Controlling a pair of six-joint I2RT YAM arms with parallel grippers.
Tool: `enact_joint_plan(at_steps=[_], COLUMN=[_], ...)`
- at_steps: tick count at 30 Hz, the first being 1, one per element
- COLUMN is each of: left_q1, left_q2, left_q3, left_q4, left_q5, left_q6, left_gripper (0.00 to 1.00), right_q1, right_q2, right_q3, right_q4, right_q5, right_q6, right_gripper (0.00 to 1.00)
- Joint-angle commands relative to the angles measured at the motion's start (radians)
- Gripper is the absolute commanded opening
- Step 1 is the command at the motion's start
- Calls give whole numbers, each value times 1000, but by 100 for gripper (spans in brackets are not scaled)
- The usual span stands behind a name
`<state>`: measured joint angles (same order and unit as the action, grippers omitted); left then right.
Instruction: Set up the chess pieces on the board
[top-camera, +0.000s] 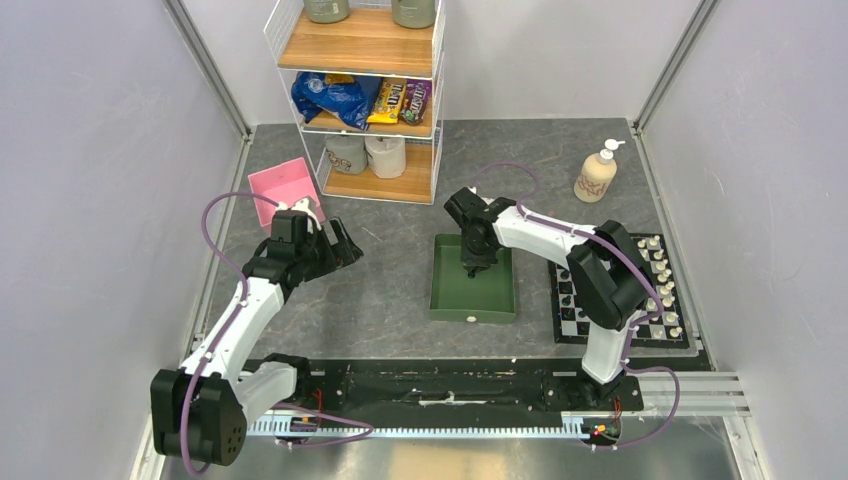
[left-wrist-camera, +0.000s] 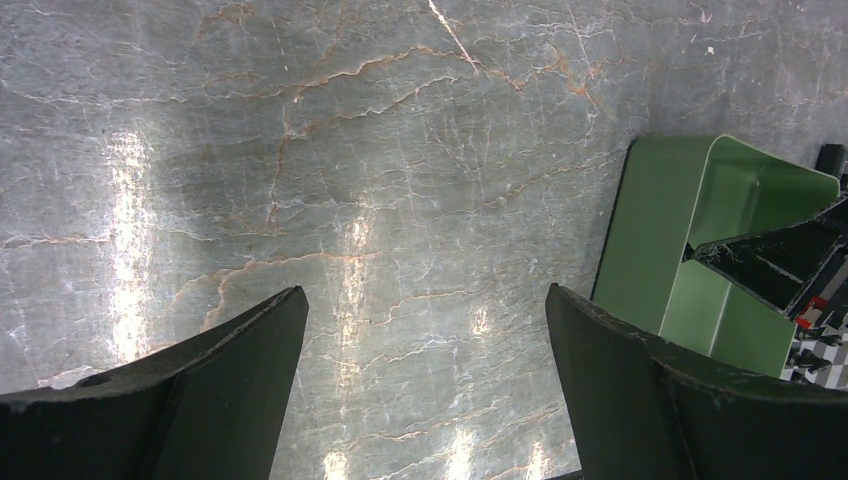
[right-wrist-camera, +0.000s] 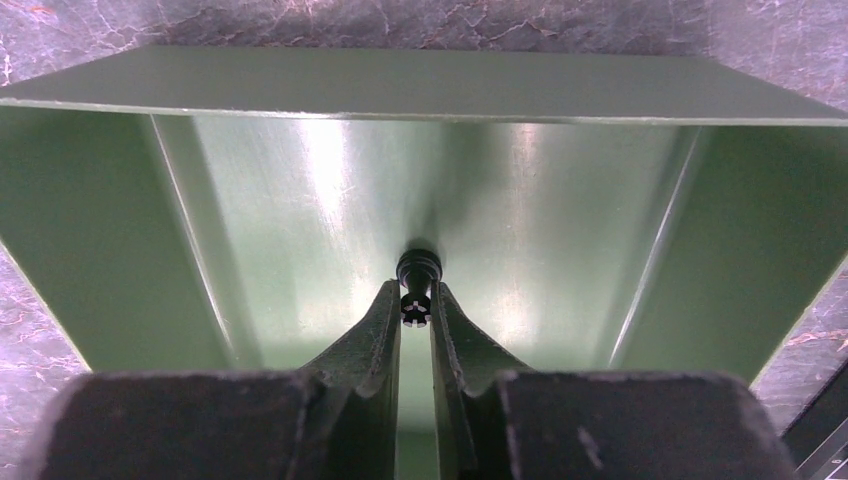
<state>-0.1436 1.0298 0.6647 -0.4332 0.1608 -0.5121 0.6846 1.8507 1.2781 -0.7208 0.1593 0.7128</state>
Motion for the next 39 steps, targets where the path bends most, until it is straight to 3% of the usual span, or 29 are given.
enact_joint_plan(at_steps=[1, 6, 13, 24, 32, 39], left_q1=[-1, -1, -2, -1, -1, -1], left_q2=[-1, -1, -3, -2, -2, 9], left_q3=[32, 32, 32, 32, 29, 33], left_q4=[11, 12, 11, 16, 17, 17], left_q5=[1, 2, 5, 18, 20, 24], left_q6=[1, 1, 1, -4, -4, -6], left_gripper=[96, 96, 96, 96, 96, 96], right_q1=[1, 2, 1, -46, -230, -288], right_q2=[2, -85, -342, -806, -908, -971], right_q3=[32, 10, -103, -384, -528, -631], right_q4=[-15, -24, -90, -372, -400, -410], right_q5=[21, 15, 65, 238, 188, 163], right_q6=[-9, -4, 69, 372, 384, 434], right_gripper=[16, 12, 12, 13, 14, 14])
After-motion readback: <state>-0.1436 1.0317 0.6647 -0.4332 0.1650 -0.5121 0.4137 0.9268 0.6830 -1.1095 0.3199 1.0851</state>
